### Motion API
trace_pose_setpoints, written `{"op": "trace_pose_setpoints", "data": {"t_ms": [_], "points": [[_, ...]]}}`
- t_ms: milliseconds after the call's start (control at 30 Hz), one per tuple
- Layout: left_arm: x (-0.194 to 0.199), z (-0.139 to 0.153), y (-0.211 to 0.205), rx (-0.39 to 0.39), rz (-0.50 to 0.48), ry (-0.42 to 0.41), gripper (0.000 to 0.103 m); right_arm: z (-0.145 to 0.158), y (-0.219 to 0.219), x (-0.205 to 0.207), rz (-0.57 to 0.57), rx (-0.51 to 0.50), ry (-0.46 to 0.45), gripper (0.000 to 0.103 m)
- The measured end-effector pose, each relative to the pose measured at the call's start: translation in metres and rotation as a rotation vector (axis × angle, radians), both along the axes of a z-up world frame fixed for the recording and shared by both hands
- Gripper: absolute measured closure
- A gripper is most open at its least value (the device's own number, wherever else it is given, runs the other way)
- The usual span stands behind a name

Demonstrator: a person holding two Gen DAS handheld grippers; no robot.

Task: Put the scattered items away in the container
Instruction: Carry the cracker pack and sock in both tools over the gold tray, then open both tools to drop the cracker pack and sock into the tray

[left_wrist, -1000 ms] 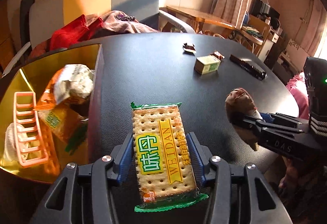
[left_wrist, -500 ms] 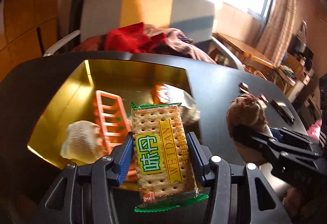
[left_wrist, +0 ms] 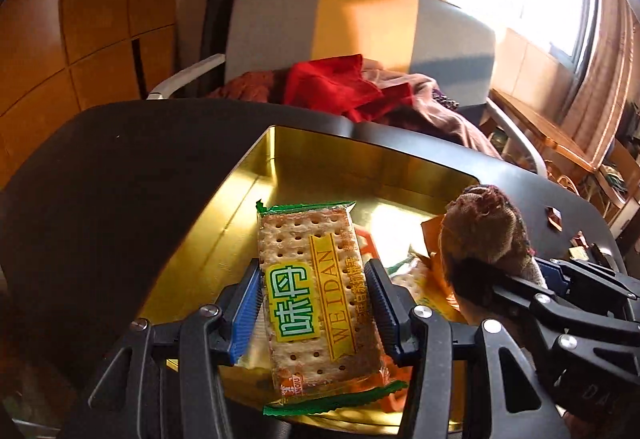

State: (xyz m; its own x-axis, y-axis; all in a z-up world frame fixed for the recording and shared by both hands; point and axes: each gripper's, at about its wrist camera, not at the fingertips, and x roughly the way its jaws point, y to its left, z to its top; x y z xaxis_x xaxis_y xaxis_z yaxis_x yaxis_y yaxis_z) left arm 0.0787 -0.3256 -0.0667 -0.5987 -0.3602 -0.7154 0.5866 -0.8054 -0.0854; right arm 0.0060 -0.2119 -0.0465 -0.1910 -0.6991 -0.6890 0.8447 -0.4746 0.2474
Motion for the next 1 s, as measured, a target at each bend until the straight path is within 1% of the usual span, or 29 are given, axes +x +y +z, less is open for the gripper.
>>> {"op": "trace_pose_setpoints", "data": {"t_ms": [200, 300, 400, 433, 500, 533, 600, 667, 733, 833, 900, 1000], "points": [[-0.001, -0.010, -0.018, -0.002, 0.037, -0.040, 0.051, -0.019, -0.025, -0.005, 0.005, 0.057, -0.002, 0.068], [-0.002, -0.016, -0.021, 0.000, 0.041, -0.064, 0.051, -0.027, -0.028, -0.007, 0.002, 0.082, -0.001, 0.066], [-0.002, -0.021, -0.022, 0.004, 0.050, -0.081, 0.051, -0.031, -0.026, -0.008, -0.005, 0.090, -0.007, 0.061], [-0.001, -0.022, -0.023, 0.010, 0.050, -0.080, 0.051, -0.031, -0.025, -0.008, -0.008, 0.091, -0.008, 0.061], [-0.001, -0.024, -0.023, 0.015, 0.053, -0.090, 0.051, -0.032, -0.024, -0.008, -0.012, 0.092, -0.005, 0.060], [0.000, -0.025, -0.024, 0.017, 0.054, -0.095, 0.051, -0.031, -0.024, -0.008, -0.011, 0.092, -0.006, 0.057], [0.002, -0.025, -0.024, 0.021, 0.059, -0.095, 0.051, -0.030, -0.023, -0.006, -0.015, 0.089, -0.003, 0.056], [0.003, -0.024, -0.024, 0.016, 0.070, -0.095, 0.050, -0.029, -0.023, -0.005, -0.016, 0.086, 0.000, 0.055], [0.005, -0.023, -0.025, 0.007, 0.082, -0.096, 0.050, -0.027, -0.020, -0.003, -0.020, 0.079, 0.001, 0.052], [0.009, -0.020, -0.026, 0.008, 0.090, -0.088, 0.045, -0.023, -0.018, -0.001, -0.023, 0.066, 0.001, 0.051], [0.012, -0.017, -0.027, 0.012, 0.097, -0.079, 0.045, -0.020, -0.016, 0.001, -0.024, 0.057, 0.003, 0.049], [0.016, -0.012, -0.025, 0.005, 0.103, -0.068, 0.044, -0.015, -0.013, 0.004, -0.024, 0.045, 0.010, 0.049]]}}
